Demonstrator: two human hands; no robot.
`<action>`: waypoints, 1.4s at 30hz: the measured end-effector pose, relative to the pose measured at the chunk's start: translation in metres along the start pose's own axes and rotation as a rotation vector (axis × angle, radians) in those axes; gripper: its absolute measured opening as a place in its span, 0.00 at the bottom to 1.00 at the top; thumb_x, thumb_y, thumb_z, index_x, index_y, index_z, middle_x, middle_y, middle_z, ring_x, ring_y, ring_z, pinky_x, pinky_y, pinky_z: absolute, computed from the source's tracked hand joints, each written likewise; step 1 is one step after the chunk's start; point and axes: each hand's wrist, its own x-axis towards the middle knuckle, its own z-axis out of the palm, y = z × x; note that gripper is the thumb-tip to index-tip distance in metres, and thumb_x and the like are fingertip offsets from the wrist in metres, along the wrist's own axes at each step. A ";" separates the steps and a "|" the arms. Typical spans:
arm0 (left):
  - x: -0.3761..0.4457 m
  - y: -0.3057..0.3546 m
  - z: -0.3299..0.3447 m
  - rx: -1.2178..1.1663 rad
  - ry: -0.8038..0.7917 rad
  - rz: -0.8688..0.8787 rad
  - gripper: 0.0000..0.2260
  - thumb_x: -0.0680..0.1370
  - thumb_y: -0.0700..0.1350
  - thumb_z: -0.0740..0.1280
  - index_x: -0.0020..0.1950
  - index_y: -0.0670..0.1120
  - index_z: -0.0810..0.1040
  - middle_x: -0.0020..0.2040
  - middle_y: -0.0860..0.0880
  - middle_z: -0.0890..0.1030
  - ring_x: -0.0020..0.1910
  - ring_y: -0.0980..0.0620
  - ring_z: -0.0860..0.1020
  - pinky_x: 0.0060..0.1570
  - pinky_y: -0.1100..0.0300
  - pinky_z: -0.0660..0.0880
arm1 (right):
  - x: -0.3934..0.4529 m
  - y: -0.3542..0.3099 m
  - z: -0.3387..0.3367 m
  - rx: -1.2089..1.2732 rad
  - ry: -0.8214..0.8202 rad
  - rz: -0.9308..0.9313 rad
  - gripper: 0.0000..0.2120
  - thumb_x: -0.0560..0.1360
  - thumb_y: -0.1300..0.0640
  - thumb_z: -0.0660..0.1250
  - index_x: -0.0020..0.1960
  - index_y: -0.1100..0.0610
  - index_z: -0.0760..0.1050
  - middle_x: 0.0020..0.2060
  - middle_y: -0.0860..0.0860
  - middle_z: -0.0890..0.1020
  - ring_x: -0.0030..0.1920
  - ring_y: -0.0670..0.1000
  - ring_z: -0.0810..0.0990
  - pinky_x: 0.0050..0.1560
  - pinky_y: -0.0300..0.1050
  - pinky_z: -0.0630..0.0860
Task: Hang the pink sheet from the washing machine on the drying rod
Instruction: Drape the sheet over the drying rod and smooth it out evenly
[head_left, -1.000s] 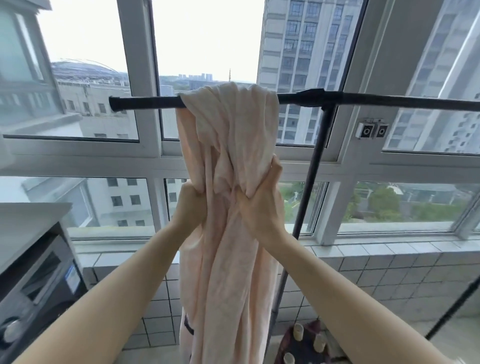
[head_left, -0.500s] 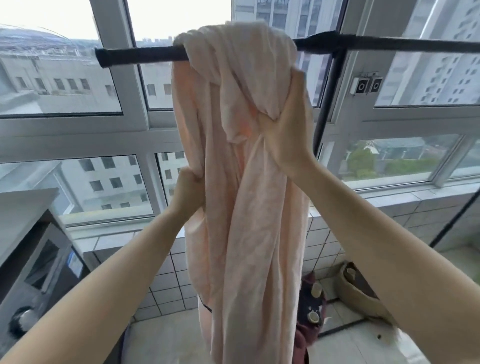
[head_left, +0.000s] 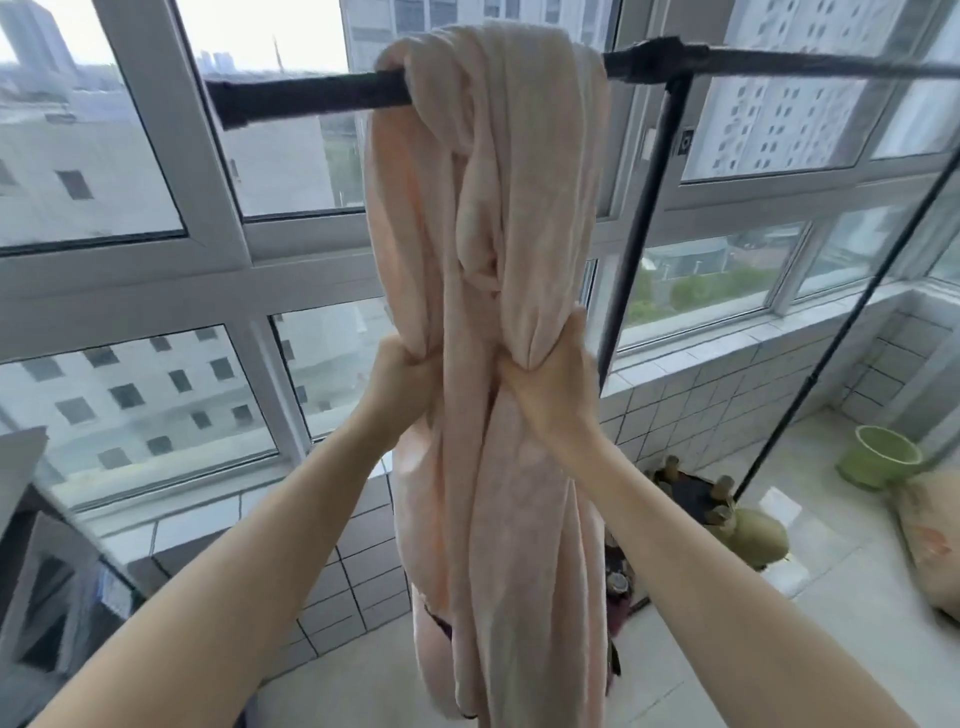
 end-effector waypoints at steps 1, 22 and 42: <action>0.000 -0.001 -0.003 -0.014 -0.017 0.020 0.12 0.77 0.38 0.68 0.34 0.49 0.79 0.26 0.60 0.79 0.29 0.64 0.77 0.28 0.69 0.73 | 0.001 0.002 -0.001 -0.031 0.027 0.002 0.27 0.68 0.53 0.71 0.60 0.54 0.61 0.38 0.41 0.73 0.41 0.53 0.76 0.40 0.47 0.73; 0.051 0.000 -0.041 0.070 -0.055 0.095 0.11 0.72 0.35 0.68 0.34 0.49 0.76 0.31 0.56 0.75 0.29 0.64 0.73 0.26 0.69 0.70 | 0.002 0.028 -0.042 -0.287 0.156 0.029 0.14 0.74 0.59 0.62 0.50 0.50 0.57 0.35 0.45 0.72 0.35 0.41 0.71 0.29 0.39 0.65; 0.034 -0.069 0.013 0.128 0.018 0.446 0.19 0.77 0.33 0.60 0.67 0.38 0.71 0.60 0.46 0.69 0.56 0.63 0.67 0.56 0.79 0.63 | 0.001 0.014 0.009 -0.094 0.265 -0.063 0.21 0.71 0.54 0.72 0.52 0.51 0.60 0.43 0.48 0.77 0.40 0.46 0.76 0.32 0.34 0.69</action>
